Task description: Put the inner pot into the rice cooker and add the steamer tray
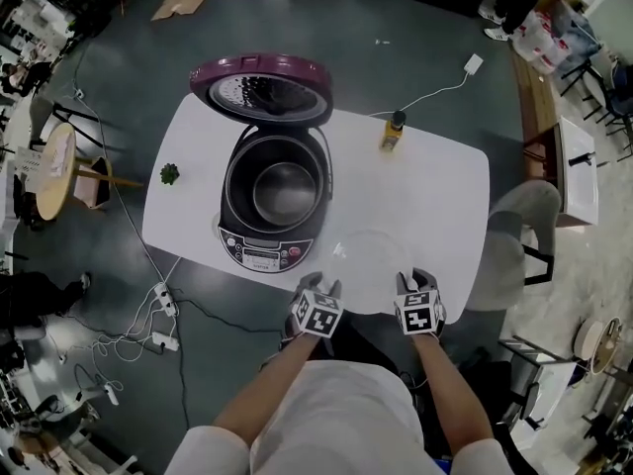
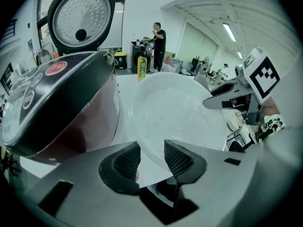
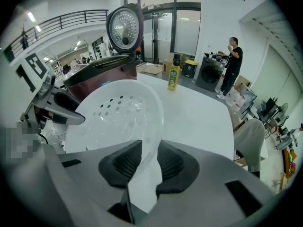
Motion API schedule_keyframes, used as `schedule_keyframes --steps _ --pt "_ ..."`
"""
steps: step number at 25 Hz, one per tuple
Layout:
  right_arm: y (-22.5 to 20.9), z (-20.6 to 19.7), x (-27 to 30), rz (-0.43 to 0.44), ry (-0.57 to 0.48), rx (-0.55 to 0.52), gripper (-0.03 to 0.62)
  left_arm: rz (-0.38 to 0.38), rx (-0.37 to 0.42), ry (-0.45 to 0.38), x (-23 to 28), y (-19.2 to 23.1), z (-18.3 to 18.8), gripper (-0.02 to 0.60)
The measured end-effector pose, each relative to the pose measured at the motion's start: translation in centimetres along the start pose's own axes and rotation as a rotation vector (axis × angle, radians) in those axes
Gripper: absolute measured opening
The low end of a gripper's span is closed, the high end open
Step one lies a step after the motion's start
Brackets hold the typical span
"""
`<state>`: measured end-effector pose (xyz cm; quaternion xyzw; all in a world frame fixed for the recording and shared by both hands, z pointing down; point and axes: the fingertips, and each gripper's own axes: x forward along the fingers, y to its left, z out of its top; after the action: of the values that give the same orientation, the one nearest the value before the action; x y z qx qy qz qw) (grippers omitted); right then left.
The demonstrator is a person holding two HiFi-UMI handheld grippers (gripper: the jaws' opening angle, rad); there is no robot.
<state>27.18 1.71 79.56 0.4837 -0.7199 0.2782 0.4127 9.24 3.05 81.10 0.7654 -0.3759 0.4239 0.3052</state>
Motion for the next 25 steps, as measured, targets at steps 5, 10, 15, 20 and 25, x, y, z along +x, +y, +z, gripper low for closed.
schedule_keyframes --steps 5,10,15,20,25 --pt "0.0 1.8 -2.3 -0.013 -0.046 0.009 0.112 0.007 0.023 -0.028 -2.3 -0.2 1.4 0.175" --pt "0.4 4.3 -4.6 -0.019 -0.091 -0.013 0.112 0.01 0.034 -0.064 -4.8 0.2 3.0 0.175" --pt "0.7 7.0 -6.3 -0.025 -0.161 -0.029 0.11 0.032 0.055 -0.122 -7.8 1.0 4.9 0.175" --pt "1.9 8.8 -7.2 -0.015 -0.182 -0.033 0.115 0.048 0.095 -0.158 -10.1 2.6 6.4 0.173" --pt "2.9 10.9 -7.5 -0.018 -0.198 -0.035 0.118 0.058 0.099 -0.172 -11.5 4.3 7.3 0.172"
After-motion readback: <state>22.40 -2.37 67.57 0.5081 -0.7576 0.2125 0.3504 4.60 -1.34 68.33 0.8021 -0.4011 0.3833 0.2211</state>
